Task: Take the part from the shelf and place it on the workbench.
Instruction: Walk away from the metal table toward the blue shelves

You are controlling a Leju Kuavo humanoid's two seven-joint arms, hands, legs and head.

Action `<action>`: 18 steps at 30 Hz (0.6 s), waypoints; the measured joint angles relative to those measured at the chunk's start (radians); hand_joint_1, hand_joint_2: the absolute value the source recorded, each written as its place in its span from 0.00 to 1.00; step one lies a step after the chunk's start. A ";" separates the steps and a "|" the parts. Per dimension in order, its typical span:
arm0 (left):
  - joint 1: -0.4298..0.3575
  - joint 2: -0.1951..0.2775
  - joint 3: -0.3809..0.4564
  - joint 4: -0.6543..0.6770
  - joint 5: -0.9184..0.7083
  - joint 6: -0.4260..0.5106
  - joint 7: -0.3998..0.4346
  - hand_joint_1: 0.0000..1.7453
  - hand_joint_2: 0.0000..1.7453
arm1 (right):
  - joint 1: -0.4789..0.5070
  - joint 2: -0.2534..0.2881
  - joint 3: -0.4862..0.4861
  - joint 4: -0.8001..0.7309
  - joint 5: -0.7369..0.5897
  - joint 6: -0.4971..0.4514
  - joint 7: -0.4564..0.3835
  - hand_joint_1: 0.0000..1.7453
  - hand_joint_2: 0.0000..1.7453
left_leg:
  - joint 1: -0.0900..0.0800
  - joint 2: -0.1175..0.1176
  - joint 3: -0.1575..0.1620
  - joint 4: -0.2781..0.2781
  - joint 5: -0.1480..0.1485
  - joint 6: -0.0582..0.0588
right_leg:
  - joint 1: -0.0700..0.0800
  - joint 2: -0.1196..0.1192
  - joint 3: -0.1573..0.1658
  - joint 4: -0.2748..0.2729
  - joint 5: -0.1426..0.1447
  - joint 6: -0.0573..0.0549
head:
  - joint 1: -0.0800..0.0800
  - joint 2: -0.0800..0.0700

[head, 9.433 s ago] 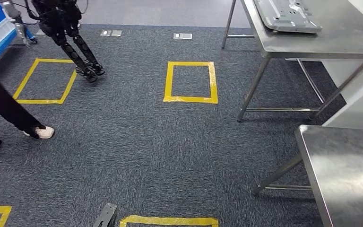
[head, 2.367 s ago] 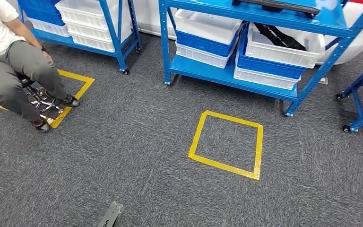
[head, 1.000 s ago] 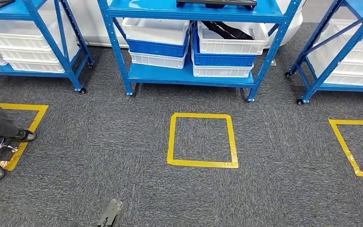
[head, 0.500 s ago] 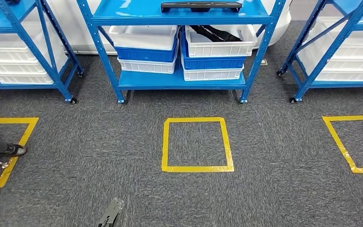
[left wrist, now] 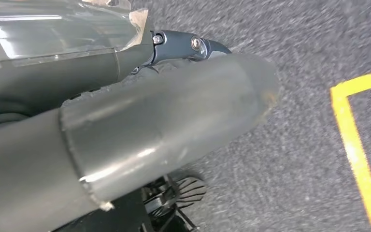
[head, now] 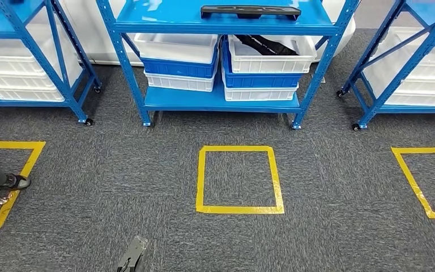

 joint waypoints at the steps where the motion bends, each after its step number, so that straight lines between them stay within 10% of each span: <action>1: -0.001 0.000 0.000 0.000 0.000 -0.001 -0.001 0.00 0.00 | -0.002 0.000 0.000 0.000 0.000 0.000 0.000 0.00 0.00 | -0.002 0.000 0.003 0.000 -0.007 -0.005 | 0.001 -0.001 0.013 -0.029 0.014 -0.006 | 0.000 0.000; 6: -0.003 0.001 0.001 0.000 -0.001 -0.003 -0.002 0.00 0.00 | -0.004 0.001 -0.007 0.000 0.000 0.000 -0.001 0.00 0.00 | 0.001 0.001 -0.006 0.038 -0.045 -0.029 | -0.002 0.005 0.029 -0.036 0.003 -0.041 | -0.011 0.000; 9: -0.002 0.002 0.001 0.000 -0.002 -0.004 -0.002 0.00 0.00 | -0.005 0.001 -0.009 0.000 0.003 0.000 -0.005 0.00 0.00 | 0.004 0.001 -0.110 0.223 -0.119 -0.043 | -0.002 0.006 0.041 -0.037 -0.009 -0.058 | -0.015 0.000; 11: -0.001 0.003 0.001 0.000 -0.003 -0.004 -0.002 0.00 0.00 | -0.004 0.001 -0.009 0.000 0.006 0.000 -0.007 0.00 0.00 | 0.004 0.001 -0.177 0.299 -0.117 -0.042 | 0.002 0.009 0.050 -0.037 -0.017 -0.063 | -0.015 0.000; 15: -0.001 0.009 0.002 0.000 -0.005 -0.005 -0.002 0.00 0.00 | -0.003 0.004 -0.010 0.000 0.014 0.001 -0.011 0.00 0.00 | -0.007 0.000 -0.124 0.097 0.043 0.000 | 0.011 0.018 0.078 -0.040 -0.041 -0.064 | -0.011 0.000; 18: -0.002 0.014 0.004 0.000 -0.009 -0.005 -0.003 0.00 0.00 | -0.005 0.010 -0.011 0.000 0.018 0.002 -0.012 0.00 0.00 | -0.022 0.001 -0.086 0.014 0.051 0.034 | 0.010 0.020 0.089 -0.037 -0.043 -0.045 | -0.003 0.000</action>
